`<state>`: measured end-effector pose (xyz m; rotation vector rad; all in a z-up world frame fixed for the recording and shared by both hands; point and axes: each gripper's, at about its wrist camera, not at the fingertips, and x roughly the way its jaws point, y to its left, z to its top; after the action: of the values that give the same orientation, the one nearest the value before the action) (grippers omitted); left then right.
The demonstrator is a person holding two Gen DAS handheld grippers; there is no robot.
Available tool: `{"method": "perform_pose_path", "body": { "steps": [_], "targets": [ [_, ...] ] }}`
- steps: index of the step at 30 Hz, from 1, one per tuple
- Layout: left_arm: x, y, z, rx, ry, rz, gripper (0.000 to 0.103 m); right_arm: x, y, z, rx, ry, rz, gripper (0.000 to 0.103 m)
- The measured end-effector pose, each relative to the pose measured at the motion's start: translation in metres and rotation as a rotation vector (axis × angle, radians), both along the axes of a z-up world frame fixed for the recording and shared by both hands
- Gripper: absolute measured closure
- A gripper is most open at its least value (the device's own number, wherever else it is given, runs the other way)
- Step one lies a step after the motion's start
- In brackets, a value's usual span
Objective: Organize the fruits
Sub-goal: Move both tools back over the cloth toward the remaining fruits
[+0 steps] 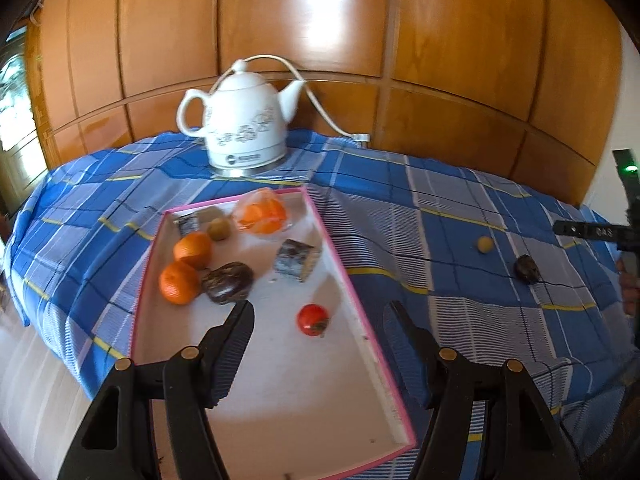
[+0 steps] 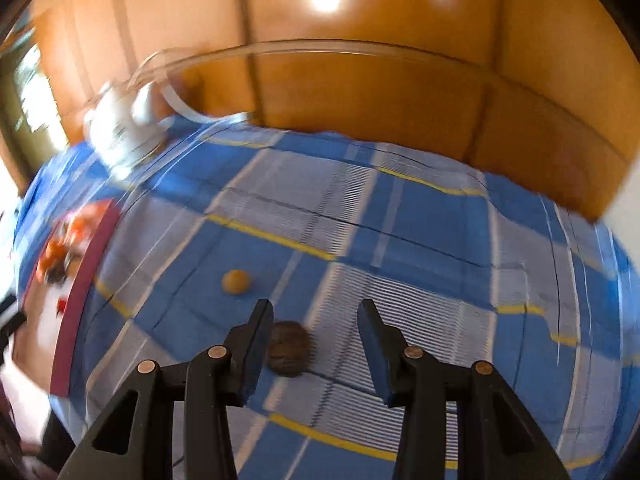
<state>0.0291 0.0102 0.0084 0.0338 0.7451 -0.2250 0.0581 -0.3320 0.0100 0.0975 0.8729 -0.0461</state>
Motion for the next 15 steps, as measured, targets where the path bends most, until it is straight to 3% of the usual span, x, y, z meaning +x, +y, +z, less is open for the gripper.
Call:
{"method": "perform_pose_path", "body": {
  "steps": [5, 15],
  "targets": [
    [0.003, -0.022, 0.002, 0.008, 0.007, -0.054, 0.035, 0.001, -0.034, -0.001, 0.116, -0.007, -0.122, 0.059],
    [0.019, -0.071, -0.005, -0.004, 0.081, -0.172, 0.038, -0.001, -0.038, -0.002, 0.128, 0.022, -0.165, 0.059]
  ]
}}
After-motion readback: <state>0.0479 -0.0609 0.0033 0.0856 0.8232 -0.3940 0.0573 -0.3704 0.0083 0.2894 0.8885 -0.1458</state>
